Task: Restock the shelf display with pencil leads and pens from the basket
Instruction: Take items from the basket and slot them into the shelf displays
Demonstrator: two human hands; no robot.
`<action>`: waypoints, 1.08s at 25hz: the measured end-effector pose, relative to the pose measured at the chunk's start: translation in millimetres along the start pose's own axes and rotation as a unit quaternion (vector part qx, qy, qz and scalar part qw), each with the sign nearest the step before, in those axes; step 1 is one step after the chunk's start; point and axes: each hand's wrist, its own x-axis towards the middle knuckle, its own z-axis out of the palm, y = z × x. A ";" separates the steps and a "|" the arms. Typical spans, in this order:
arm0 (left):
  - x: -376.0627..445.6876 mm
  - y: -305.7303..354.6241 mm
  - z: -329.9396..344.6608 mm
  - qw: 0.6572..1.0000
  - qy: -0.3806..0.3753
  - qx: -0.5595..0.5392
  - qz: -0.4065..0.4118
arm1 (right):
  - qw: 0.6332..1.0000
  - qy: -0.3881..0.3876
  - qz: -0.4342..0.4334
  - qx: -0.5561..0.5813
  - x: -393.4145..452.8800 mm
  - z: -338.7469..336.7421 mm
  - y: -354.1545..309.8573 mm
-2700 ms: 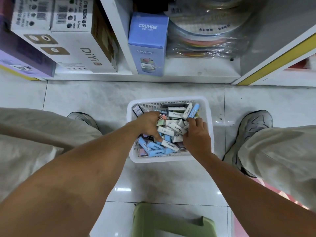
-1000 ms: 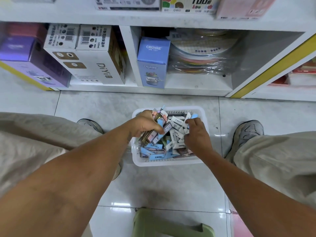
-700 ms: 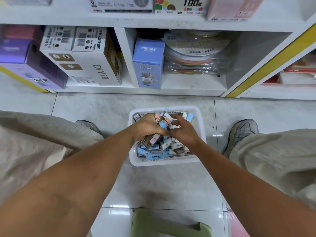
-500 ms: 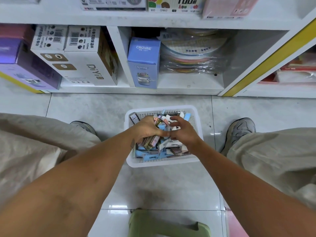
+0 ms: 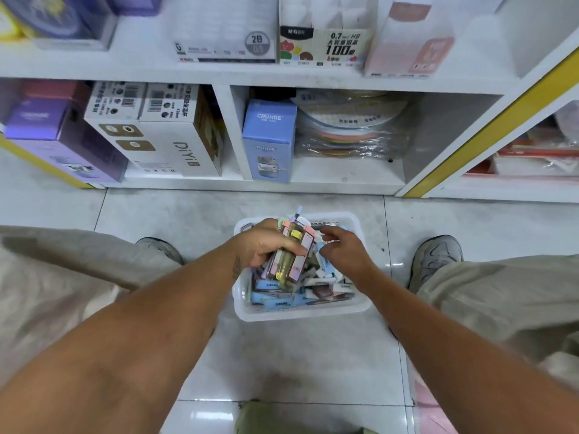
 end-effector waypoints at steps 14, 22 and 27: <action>-186.1 167.3 9.7 0.964 -0.009 -0.138 0.226 | 0.965 -0.019 -0.167 0.203 -108.7 -88.4 -221.3; -236.8 244.2 9.5 0.950 0.133 -0.147 0.240 | 0.927 0.111 -0.327 0.146 -147.7 -150.3 -297.0; -224.4 286.3 -1.6 0.938 0.162 -0.176 0.250 | 0.872 0.277 -0.404 -0.019 -110.2 -176.0 -329.2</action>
